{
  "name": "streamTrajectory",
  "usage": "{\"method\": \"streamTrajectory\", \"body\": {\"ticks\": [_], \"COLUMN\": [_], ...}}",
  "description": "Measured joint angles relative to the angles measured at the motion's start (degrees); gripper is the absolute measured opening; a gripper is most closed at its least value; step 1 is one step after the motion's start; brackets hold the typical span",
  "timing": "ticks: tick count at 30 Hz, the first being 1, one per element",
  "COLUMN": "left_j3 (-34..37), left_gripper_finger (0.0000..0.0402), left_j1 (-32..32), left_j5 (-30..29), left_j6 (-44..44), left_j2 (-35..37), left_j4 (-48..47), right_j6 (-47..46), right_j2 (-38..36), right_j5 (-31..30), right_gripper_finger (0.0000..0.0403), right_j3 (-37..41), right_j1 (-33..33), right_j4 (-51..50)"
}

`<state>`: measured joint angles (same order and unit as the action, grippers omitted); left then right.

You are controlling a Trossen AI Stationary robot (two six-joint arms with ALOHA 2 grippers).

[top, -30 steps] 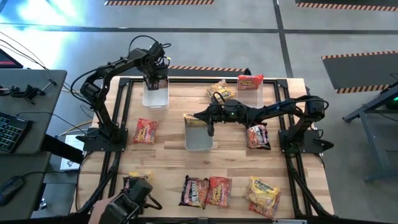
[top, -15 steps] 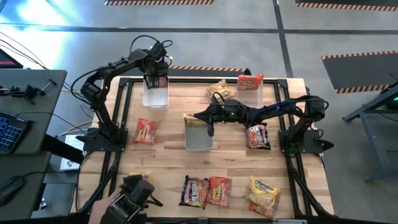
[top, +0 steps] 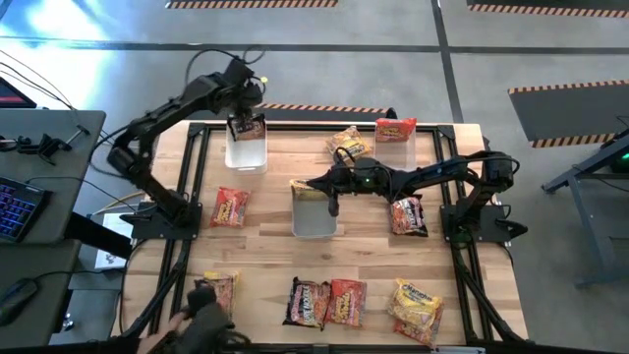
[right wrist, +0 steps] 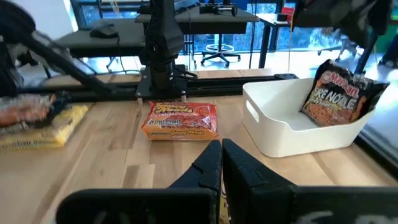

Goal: Sort Maruchan noodles
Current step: Put the bottom right yellow noodle pack into the gray bin

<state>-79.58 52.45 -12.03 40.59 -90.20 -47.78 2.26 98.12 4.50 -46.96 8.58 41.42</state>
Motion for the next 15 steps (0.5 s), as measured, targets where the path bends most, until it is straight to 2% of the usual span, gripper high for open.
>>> {"method": "streamTrajectory", "body": {"ticks": [2,5,7,11,15], "left_j3": [1.4,6.3,11.0,22.5,33.7], "left_gripper_finger": [0.0139,0.0117,0.0102,0.0073,0.0052], "left_j1": [0.0,-0.2,-1.0,-4.1,-8.6], "left_j5": [8.4,21.2,26.8,29.9,30.1], "left_j6": [-4.1,-8.1,-9.9,-15.7,-22.3], "left_j2": [3.3,8.4,12.2,19.3,24.4], "left_j4": [0.8,5.5,11.3,26.7,43.9], "right_j6": [2.1,4.1,4.5,4.7,4.7], "right_j2": [0.3,1.2,1.9,3.1,3.2], "right_j5": [-0.7,-1.1,-1.0,0.6,1.6], "right_gripper_finger": [0.0,0.0,0.0,0.0,0.0], "right_j3": [0.5,2.1,3.7,6.4,7.4], "right_j1": [-0.6,-1.5,-1.7,-1.5,-1.1], "right_j4": [1.2,8.0,14.3,22.1,24.3]}}
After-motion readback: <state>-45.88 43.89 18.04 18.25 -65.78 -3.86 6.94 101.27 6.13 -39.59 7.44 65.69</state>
